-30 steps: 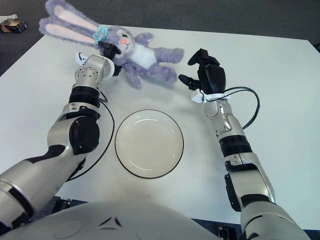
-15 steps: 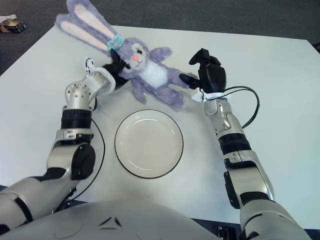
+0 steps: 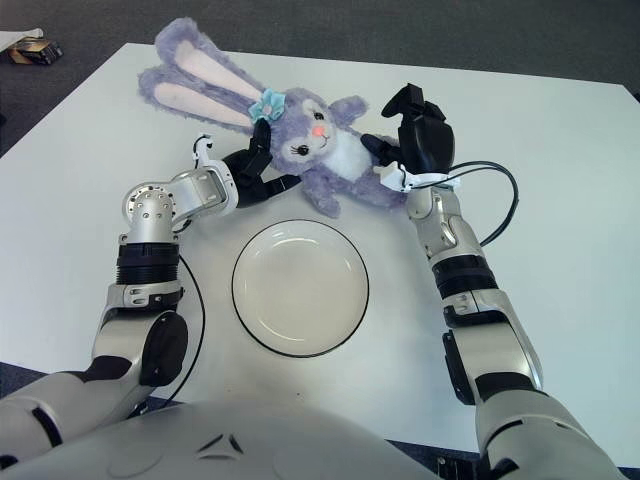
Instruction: Put the doll into the plate.
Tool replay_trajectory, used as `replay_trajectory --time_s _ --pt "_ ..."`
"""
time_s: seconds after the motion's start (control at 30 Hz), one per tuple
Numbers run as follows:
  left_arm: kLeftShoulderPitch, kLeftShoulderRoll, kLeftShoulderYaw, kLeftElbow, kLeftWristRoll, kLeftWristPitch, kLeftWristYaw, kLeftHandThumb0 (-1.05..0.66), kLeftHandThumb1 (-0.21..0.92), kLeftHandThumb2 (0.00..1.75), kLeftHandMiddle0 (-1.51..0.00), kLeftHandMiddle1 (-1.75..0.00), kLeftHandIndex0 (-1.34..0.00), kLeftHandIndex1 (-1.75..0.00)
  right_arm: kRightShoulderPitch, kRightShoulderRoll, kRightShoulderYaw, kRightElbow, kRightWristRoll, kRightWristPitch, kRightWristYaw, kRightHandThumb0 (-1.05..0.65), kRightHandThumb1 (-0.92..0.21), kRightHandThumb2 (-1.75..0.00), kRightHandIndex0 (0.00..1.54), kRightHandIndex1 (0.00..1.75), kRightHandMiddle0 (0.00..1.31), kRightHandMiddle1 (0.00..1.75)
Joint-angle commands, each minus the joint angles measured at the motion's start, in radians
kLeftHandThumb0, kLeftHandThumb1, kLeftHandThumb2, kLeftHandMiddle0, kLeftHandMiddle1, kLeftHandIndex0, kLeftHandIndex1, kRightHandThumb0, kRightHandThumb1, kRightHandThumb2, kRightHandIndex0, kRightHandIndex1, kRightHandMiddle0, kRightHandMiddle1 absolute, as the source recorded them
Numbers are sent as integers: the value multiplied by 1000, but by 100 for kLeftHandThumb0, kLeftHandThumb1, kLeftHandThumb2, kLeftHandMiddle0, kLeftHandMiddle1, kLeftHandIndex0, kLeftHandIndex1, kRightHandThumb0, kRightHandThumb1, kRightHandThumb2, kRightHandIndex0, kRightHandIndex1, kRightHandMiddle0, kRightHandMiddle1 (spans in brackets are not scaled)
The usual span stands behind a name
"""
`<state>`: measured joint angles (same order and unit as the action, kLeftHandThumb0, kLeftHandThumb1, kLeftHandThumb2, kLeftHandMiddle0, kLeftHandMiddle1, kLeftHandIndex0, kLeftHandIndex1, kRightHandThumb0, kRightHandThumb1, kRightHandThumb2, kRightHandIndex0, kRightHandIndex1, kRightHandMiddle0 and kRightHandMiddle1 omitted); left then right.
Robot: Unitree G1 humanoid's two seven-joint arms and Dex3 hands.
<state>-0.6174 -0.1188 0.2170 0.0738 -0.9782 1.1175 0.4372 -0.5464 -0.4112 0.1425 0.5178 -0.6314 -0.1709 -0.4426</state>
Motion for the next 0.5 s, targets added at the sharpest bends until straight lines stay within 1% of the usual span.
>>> replay_trajectory --time_s 0.0,0.1,0.13,0.2,0.27,0.3,0.33,0.4,0.43,0.47 --pt "22 2 -6 -34 7 29 -31 -88 69 66 -1 -134 0 -100 -19 12 -3 -22 8 13 -4 -1 -89 -57 31 165 0 175" --pt "34 -19 -5 -45 22 27 -28 -82 69 69 0 -128 0 -91 3 23 0 -94 4 14 -3 -1 -91 -54 31 161 1 175" --pt "36 -25 -4 -46 26 25 -26 -81 69 69 0 -125 0 -88 7 24 0 -106 5 12 -2 -13 -91 -53 28 159 7 175" --pt "37 -31 -3 -48 34 25 -26 -79 69 70 0 -124 0 -86 12 25 0 -117 6 12 1 -24 -92 -52 25 157 13 175" --pt "38 -40 -1 -50 42 20 -21 -78 69 70 0 -124 0 -87 17 24 0 -127 12 7 10 -30 -92 -52 23 156 16 175" --pt "37 -49 0 -50 53 11 -14 -77 69 71 0 -124 0 -88 24 23 2 -153 19 10 38 -32 -92 -52 22 155 17 175" --pt "36 -55 0 -49 62 5 -10 -78 68 71 0 -126 0 -93 30 21 4 -172 24 13 58 -38 -92 -53 21 154 14 168" --pt "35 -67 -2 -52 86 -8 -2 -78 64 74 0 -132 0 -111 48 17 7 -234 33 37 116 -54 -87 -65 19 150 5 145" --pt "36 -70 -2 -53 93 -9 -2 -78 63 75 0 -134 0 -117 53 17 6 -250 34 46 131 -59 -86 -68 18 148 3 137" --pt "35 -73 -6 -52 108 -15 0 -78 63 75 0 -135 0 -119 59 13 7 -271 38 58 161 -60 -85 -69 18 147 3 134"
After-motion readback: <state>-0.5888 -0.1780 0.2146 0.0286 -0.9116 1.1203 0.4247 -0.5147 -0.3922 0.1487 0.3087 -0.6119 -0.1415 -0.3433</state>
